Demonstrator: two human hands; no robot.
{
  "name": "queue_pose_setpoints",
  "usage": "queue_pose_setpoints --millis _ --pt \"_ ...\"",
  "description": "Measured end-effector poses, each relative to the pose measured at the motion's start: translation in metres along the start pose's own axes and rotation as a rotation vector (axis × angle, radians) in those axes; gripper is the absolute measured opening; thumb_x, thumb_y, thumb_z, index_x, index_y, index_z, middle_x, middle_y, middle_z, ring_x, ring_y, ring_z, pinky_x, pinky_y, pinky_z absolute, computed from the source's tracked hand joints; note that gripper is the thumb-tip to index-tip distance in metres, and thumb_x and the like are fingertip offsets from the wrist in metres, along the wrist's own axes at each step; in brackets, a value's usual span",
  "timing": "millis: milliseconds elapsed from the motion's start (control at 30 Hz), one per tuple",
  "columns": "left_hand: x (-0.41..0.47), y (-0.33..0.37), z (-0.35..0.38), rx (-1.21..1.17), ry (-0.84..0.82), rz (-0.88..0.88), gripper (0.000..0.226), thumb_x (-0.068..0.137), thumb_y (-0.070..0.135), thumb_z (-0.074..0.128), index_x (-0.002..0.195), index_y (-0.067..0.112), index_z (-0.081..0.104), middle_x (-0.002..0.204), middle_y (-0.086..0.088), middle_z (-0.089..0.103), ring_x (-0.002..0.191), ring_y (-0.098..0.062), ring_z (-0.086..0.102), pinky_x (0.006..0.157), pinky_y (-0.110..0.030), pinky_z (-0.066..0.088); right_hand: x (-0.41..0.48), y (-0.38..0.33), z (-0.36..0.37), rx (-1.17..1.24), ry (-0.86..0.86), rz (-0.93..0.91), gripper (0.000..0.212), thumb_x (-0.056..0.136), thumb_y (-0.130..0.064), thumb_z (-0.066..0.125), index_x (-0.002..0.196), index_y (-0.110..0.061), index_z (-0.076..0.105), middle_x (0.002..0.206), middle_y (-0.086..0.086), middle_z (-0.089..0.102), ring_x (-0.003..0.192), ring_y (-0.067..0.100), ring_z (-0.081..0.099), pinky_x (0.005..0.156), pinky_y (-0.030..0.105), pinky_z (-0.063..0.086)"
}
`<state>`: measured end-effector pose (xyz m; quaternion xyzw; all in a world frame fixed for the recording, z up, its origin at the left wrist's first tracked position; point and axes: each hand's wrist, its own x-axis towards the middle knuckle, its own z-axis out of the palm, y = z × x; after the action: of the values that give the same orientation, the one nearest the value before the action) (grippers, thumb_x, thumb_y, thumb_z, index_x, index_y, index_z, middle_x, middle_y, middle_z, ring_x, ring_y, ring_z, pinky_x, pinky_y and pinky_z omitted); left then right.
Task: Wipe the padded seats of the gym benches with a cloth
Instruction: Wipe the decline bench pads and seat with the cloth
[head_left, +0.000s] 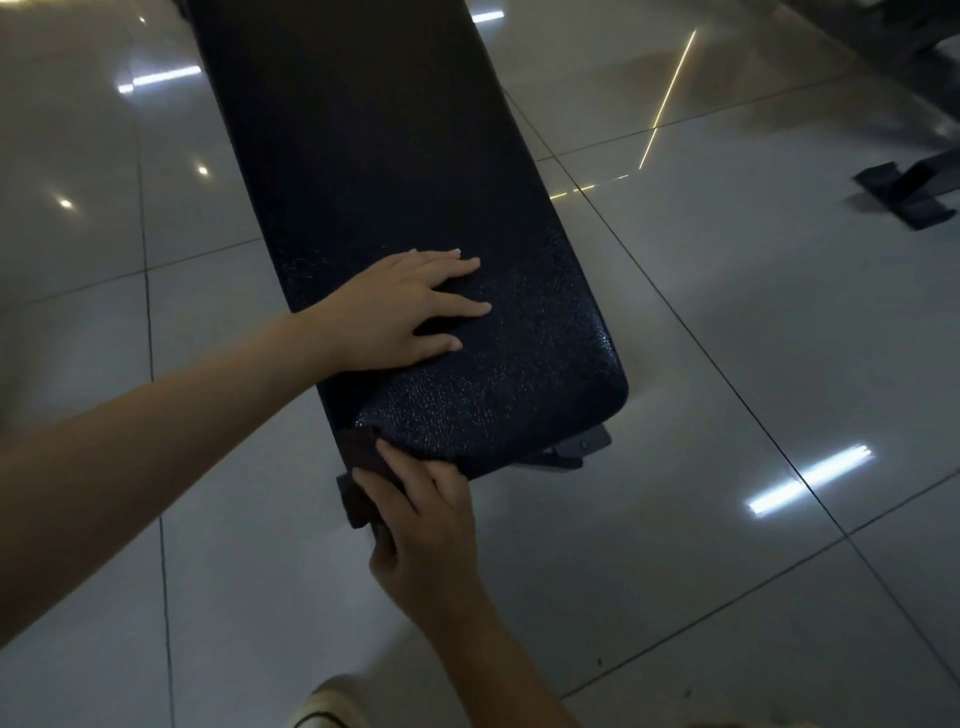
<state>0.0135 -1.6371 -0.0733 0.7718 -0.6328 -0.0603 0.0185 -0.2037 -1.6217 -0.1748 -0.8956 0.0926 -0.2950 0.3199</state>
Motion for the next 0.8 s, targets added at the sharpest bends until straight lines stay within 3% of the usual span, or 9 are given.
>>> queue_pose_setpoints --millis 133,233,333,600,700,800 --pt "-0.001 0.0 0.0 -0.017 0.015 0.005 0.052 0.095 0.043 0.055 0.144 0.036 0.044 0.162 -0.005 0.02 0.15 -0.022 0.015 0.121 -0.047 0.018 0.028 0.054 -0.045 -0.11 0.158 0.186 0.051 0.074 -0.006 0.047 0.119 -0.014 0.07 0.131 0.008 0.06 0.1 0.023 0.043 0.09 0.024 0.036" --pt "-0.004 0.003 -0.001 -0.008 0.025 0.01 0.051 0.095 0.04 0.057 0.145 0.034 0.044 0.162 -0.007 0.021 0.15 -0.024 0.017 0.121 -0.042 0.017 0.054 0.102 -0.08 -0.177 0.362 0.417 0.057 0.068 0.007 0.053 0.12 -0.012 0.068 0.124 0.01 0.062 0.102 0.024 0.039 0.094 0.015 0.029" --pt "-0.007 0.0 -0.001 -0.005 0.016 0.002 0.051 0.095 0.039 0.057 0.145 0.033 0.045 0.162 -0.007 0.021 0.149 -0.022 0.017 0.12 -0.04 0.018 0.065 0.105 -0.081 -0.161 0.417 0.481 0.059 0.068 0.014 0.056 0.119 -0.011 0.069 0.12 0.012 0.063 0.101 0.022 0.037 0.091 0.012 0.029" --pt "-0.008 -0.008 -0.005 -0.01 0.038 0.019 0.048 0.095 0.037 0.059 0.142 0.033 0.05 0.159 -0.006 0.028 0.147 -0.023 0.024 0.117 -0.046 0.028 0.041 0.047 -0.034 -0.042 0.245 0.281 0.053 0.071 -0.005 0.045 0.117 -0.012 0.07 0.129 0.006 0.06 0.105 0.014 0.037 0.095 0.019 0.038" --pt "-0.007 -0.01 -0.005 -0.013 0.049 0.023 0.047 0.094 0.035 0.06 0.14 0.033 0.051 0.158 -0.005 0.03 0.146 -0.023 0.027 0.115 -0.048 0.032 0.022 0.008 0.0 0.004 0.092 0.088 0.047 0.074 -0.004 0.051 0.115 -0.013 0.071 0.127 0.009 0.062 0.098 0.023 0.046 0.084 0.034 0.045" --pt "-0.005 -0.01 -0.007 -0.011 0.029 0.012 0.046 0.095 0.036 0.059 0.141 0.035 0.05 0.159 -0.003 0.029 0.146 -0.022 0.026 0.115 -0.048 0.031 0.01 -0.015 0.018 0.01 0.041 0.014 0.049 0.068 0.003 0.064 0.112 -0.017 0.071 0.126 0.004 0.064 0.095 0.021 0.05 0.08 0.032 0.047"
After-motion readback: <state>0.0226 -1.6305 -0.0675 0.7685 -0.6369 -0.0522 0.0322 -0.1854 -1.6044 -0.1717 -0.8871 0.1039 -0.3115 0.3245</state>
